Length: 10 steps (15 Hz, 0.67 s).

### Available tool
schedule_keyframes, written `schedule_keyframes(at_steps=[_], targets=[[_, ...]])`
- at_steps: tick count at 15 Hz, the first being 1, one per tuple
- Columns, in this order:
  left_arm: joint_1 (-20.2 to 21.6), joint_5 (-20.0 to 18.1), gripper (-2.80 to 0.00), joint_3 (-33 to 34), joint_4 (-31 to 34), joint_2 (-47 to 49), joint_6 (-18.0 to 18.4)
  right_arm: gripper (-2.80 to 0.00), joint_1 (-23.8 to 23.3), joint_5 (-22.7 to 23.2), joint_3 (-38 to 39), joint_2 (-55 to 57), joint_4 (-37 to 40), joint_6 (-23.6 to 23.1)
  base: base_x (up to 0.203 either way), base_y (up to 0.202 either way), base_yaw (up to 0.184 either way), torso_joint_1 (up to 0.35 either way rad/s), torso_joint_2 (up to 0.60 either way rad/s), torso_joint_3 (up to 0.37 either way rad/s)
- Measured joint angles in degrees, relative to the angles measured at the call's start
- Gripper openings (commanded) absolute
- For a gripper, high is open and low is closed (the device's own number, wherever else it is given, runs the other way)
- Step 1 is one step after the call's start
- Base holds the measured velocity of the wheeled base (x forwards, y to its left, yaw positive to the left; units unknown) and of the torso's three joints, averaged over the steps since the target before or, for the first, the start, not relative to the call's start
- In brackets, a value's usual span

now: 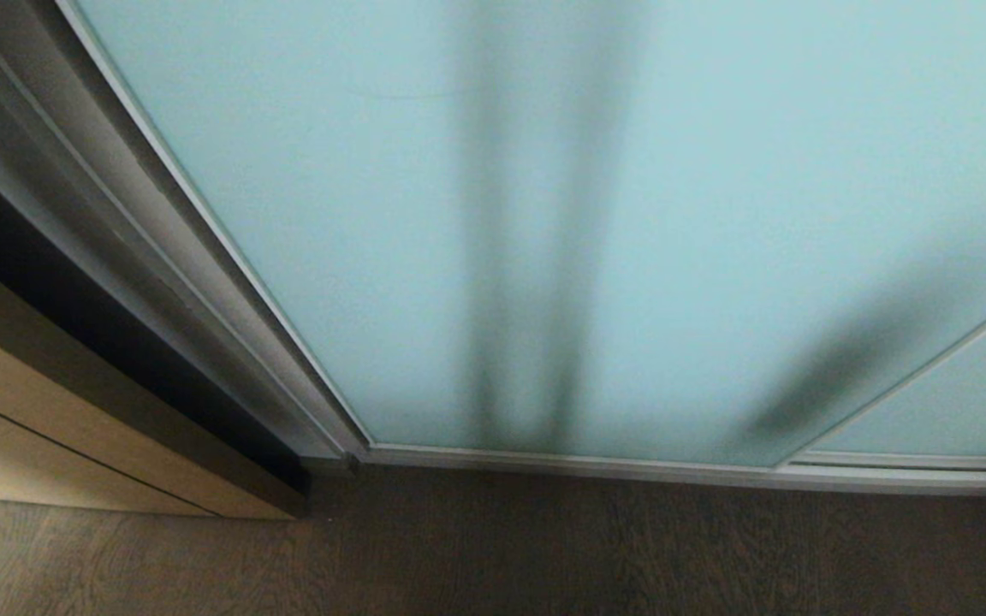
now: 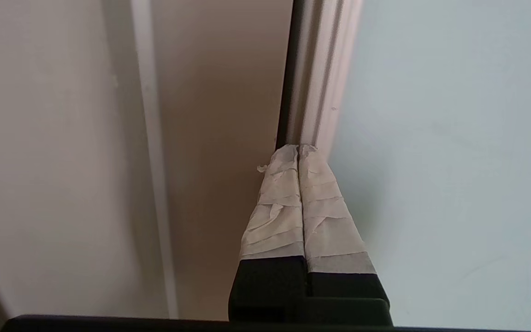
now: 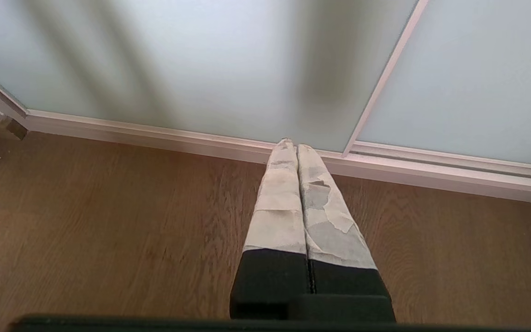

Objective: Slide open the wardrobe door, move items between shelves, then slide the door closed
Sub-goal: Open the door

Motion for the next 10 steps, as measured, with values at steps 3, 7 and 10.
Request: schedule_keyframes(at_steps=[3,7,10], targets=[[-1.9,0.1,-2.8,-0.3,0.1,0.1,0.6,-2.8,0.0,0.0,0.0,0.0,0.0,0.0,0.0,0.0,0.0,0.0,0.0,0.0],[-4.7,-0.5,-2.8,-0.3,0.2,0.1,1.2,-2.8,0.0,0.0,0.0,0.0,0.0,0.0,0.0,0.0,0.0,0.0,0.0,0.0],[-6.7,-1.7,-2.8,0.0,0.5,-0.4,1.9,-2.8,0.0,0.0,0.0,0.0,0.0,0.0,0.0,0.0,0.0,0.0,0.0,0.0]])
